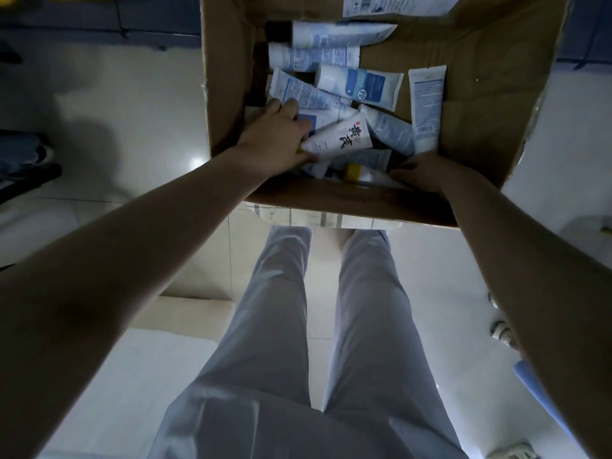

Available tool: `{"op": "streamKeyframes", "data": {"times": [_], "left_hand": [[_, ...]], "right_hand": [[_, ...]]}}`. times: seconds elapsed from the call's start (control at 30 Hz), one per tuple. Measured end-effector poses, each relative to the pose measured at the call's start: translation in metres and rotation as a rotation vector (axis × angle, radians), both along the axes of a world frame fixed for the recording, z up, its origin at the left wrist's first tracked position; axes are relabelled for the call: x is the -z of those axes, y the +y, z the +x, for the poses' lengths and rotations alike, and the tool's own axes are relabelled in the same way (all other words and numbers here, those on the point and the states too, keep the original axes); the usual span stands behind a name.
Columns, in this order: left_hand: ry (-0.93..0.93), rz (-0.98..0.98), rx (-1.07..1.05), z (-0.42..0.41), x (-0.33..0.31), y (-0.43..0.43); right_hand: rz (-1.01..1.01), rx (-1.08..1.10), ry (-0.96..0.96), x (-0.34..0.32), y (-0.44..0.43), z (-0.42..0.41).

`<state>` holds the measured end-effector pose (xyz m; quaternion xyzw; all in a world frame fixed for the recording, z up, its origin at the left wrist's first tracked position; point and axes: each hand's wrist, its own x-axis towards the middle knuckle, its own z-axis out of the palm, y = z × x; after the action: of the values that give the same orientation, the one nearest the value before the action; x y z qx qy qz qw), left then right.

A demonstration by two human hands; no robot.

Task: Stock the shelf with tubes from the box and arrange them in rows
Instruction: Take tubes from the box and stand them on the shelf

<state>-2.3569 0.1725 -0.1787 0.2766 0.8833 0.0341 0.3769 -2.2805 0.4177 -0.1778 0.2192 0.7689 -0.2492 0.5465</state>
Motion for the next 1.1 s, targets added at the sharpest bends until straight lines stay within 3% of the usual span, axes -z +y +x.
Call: {"op": "streamKeyframes", "data": {"times": [0.2, 0.33, 0.5, 0.67, 0.83, 1.1], "left_hand": [[-0.091, 0.026, -0.217, -0.005, -0.004, 0.006], [-0.058, -0.074, -0.242, -0.008, -0.003, -0.007], [-0.145, -0.131, -0.282, -0.009, -0.003, -0.004], [-0.091, -0.17, -0.259, -0.013, -0.002, 0.006], [-0.017, -0.031, -0.26, -0.013, 0.001, 0.02], [-0.152, 0.169, -0.632, -0.01, 0.005, 0.015]], "right_hand": [[-0.077, 0.115, -0.006, 0.001, 0.002, -0.002], [-0.131, 0.14, 0.004, 0.005, 0.0, -0.001], [-0.113, 0.04, 0.014, 0.013, -0.001, -0.004], [-0.123, 0.147, 0.019, 0.017, 0.0, -0.004], [-0.126, 0.235, -0.018, 0.018, 0.001, -0.005], [-0.142, 0.513, -0.102, 0.022, 0.0, 0.001]]}}
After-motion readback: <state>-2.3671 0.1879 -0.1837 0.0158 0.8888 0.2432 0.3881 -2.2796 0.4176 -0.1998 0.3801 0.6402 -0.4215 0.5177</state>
